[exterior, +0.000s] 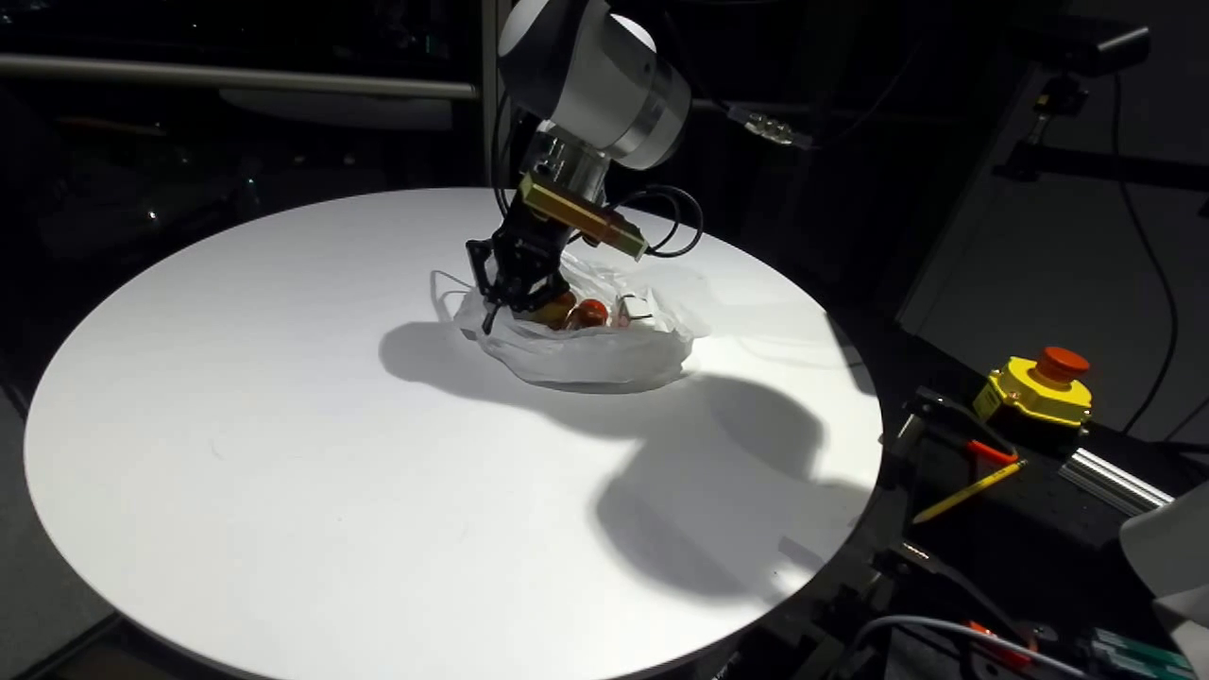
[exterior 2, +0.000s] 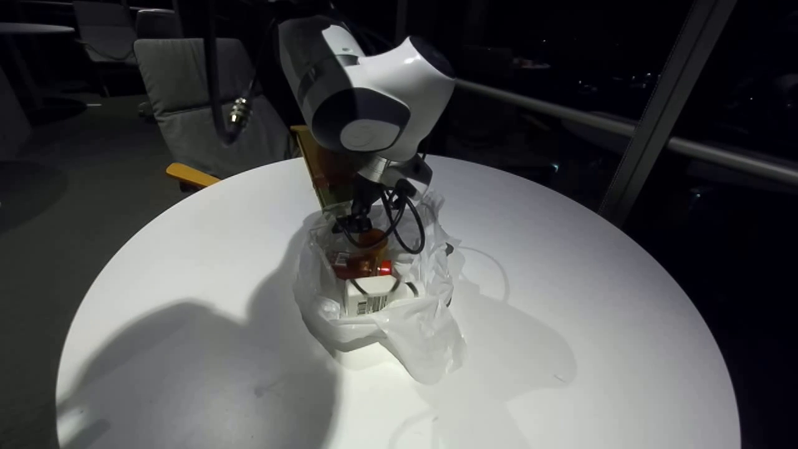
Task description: Put the bottles in the white plastic bag
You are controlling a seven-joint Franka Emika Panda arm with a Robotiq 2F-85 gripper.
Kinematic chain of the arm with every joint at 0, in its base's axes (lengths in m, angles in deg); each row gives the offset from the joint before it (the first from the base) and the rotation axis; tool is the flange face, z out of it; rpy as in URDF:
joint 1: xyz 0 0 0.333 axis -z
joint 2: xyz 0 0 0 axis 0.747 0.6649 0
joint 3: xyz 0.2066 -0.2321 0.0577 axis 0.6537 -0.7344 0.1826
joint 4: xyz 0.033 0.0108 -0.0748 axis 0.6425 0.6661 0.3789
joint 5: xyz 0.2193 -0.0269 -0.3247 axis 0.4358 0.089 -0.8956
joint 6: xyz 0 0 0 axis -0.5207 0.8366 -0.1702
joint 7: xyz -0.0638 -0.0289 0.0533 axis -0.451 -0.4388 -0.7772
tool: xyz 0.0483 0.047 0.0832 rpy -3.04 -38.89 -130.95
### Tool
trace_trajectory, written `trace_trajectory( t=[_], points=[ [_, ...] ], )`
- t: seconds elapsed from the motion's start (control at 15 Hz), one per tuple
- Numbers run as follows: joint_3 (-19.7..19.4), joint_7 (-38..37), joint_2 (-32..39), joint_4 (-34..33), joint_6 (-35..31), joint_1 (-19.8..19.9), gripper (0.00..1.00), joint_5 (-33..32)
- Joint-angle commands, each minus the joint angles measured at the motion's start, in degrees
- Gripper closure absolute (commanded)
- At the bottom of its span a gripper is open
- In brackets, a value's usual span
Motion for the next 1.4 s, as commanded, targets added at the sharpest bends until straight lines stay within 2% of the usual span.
trace_trajectory(
  t=[0.0,0.33,0.53,0.8,1.13,1.33],
  points=[
    [-0.4,2.3,-6.5,6.9,-5.2,-1.1,1.0,-0.6],
    [-1.4,3.5,-20.8,20.1,-12.2,-3.5,1.0,-7.7],
    [-1.0,3.6,-29.4,25.9,-11.0,-4.1,1.0,-11.8],
    [-3.2,0.0,-36.4,29.2,-8.9,-7.7,1.0,-20.3],
    [-8.6,-13.7,-39.7,29.4,-4.4,-13.7,1.0,-44.1],
    [-9.2,-22.1,-42.0,28.1,1.1,-15.8,1.0,-57.0]
  ],
)
